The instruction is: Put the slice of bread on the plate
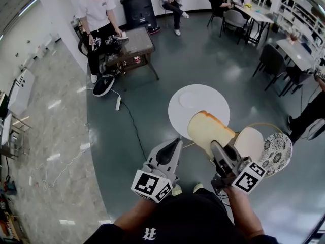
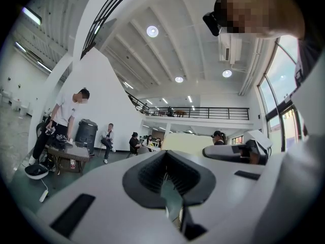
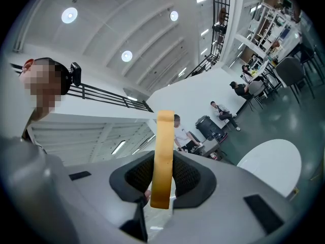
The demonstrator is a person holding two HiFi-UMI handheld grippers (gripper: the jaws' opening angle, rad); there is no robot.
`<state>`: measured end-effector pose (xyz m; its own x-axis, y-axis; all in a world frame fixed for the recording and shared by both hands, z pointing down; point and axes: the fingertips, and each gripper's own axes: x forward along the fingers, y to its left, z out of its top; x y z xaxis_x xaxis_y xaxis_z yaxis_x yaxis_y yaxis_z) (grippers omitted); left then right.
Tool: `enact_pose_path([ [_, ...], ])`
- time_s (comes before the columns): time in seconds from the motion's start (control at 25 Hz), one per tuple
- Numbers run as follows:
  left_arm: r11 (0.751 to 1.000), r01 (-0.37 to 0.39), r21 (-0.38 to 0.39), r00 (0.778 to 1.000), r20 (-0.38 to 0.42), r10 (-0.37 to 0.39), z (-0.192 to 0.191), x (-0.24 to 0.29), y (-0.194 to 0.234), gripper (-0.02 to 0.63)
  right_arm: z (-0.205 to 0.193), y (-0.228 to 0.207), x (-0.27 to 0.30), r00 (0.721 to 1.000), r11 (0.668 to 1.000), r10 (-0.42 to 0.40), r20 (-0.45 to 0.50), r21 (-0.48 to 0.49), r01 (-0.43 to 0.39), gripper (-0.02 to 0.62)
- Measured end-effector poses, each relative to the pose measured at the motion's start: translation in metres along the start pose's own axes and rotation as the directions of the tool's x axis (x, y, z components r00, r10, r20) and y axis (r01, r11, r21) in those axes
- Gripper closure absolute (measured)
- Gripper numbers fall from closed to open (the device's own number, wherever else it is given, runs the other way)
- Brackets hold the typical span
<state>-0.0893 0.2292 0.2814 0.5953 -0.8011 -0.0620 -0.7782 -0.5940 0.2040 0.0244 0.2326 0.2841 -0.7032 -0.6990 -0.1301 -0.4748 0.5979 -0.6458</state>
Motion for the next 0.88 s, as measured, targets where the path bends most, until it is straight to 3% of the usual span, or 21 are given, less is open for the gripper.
enact_pose_path([
  [0.52,0.999,0.031,-0.011,0.999,-0.014,-0.031,-0.002,0.002,0.019,0.600,-0.004,-0.001,0.016,1.000,1.000,-0.029,0.013,0.009,0.029,0.506],
  [0.88,1.000,-0.001,-0.016,1.000,-0.021,0.001,-0.010,0.047,0.045,0.598,0.014,-0.048,0.046,1.000,0.999,-0.019,0.001,0.042,0.019,0.506],
])
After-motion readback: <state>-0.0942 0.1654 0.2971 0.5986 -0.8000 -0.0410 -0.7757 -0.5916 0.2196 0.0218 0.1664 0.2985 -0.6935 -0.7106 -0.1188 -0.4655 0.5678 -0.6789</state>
